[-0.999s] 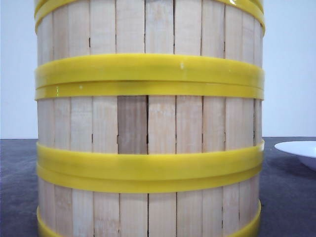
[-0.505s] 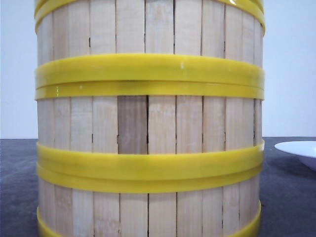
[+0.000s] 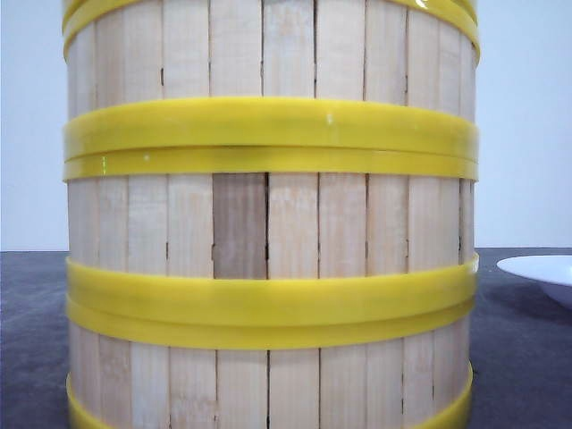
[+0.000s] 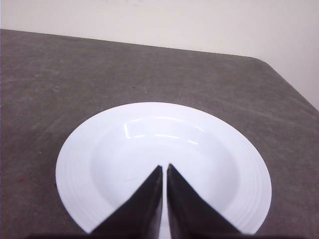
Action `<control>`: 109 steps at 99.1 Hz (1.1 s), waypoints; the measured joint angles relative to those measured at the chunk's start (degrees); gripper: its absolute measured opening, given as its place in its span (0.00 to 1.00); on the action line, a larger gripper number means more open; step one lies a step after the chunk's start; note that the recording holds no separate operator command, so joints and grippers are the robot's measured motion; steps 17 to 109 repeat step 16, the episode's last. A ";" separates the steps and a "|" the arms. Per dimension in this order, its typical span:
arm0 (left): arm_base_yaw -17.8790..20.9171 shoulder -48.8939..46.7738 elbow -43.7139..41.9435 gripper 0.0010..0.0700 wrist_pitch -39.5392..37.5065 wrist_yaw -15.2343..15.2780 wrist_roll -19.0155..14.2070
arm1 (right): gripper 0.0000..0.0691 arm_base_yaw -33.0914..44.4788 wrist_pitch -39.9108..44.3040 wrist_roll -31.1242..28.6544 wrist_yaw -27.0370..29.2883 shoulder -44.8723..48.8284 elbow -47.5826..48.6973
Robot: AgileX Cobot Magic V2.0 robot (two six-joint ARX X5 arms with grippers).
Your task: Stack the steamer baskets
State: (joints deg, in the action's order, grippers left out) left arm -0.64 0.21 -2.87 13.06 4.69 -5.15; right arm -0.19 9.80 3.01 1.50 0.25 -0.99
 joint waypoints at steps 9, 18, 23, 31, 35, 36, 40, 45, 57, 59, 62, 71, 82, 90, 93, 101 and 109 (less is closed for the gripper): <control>0.00 0.00 0.00 0.02 0.00 0.00 0.00 | 0.01 0.00 -0.02 0.00 0.00 0.00 0.00; 0.00 0.00 0.00 0.02 -0.02 0.00 0.02 | 0.01 0.00 0.00 0.00 0.00 0.00 0.00; 0.00 0.00 0.00 0.02 -0.02 0.00 0.02 | 0.01 0.00 0.00 0.00 0.00 0.00 0.00; 0.00 0.00 0.00 0.02 -0.02 0.00 0.02 | 0.01 0.00 0.00 0.00 0.00 0.00 0.00; 0.00 0.00 0.00 0.02 -0.02 0.00 0.02 | 0.01 0.00 0.00 0.00 0.00 0.00 0.00; 0.00 0.00 0.00 0.02 -0.02 0.00 0.02 | 0.01 0.00 0.00 0.00 0.00 0.00 0.00; 0.00 0.00 0.00 0.02 -0.02 0.00 0.02 | 0.01 0.00 0.00 0.00 0.00 0.00 0.00; 0.00 0.00 0.00 0.02 -0.02 0.00 0.02 | 0.01 0.00 0.00 0.00 0.00 0.00 0.00; 0.00 0.00 0.00 0.02 -0.02 0.00 0.02 | 0.01 0.00 0.00 0.00 0.00 0.00 0.00; 0.00 0.00 0.00 0.02 -0.02 0.00 0.02 | 0.01 0.00 0.00 0.00 0.00 0.00 0.00; 0.00 0.00 0.00 0.02 -0.02 0.00 0.02 | 0.01 0.00 0.00 0.00 0.00 0.00 0.00; 0.00 0.00 0.00 0.02 -0.02 0.00 0.02 | 0.01 0.00 0.00 0.00 0.00 0.00 0.00; 0.00 0.00 0.00 0.02 -0.02 0.00 0.02 | 0.01 0.00 0.00 0.00 0.00 0.00 0.00; 0.00 0.00 0.00 0.02 -0.02 0.00 0.02 | 0.01 0.00 0.00 0.00 0.00 0.00 0.00; 0.00 0.00 0.00 0.02 -0.02 0.00 0.02 | 0.01 0.00 0.00 0.00 0.00 0.00 0.00; 0.00 0.00 0.00 0.02 -0.02 0.00 0.02 | 0.01 0.00 0.00 0.00 0.00 0.00 0.00; 0.00 0.00 0.00 0.02 -0.02 0.00 0.02 | 0.01 0.00 0.00 0.00 0.00 0.00 0.00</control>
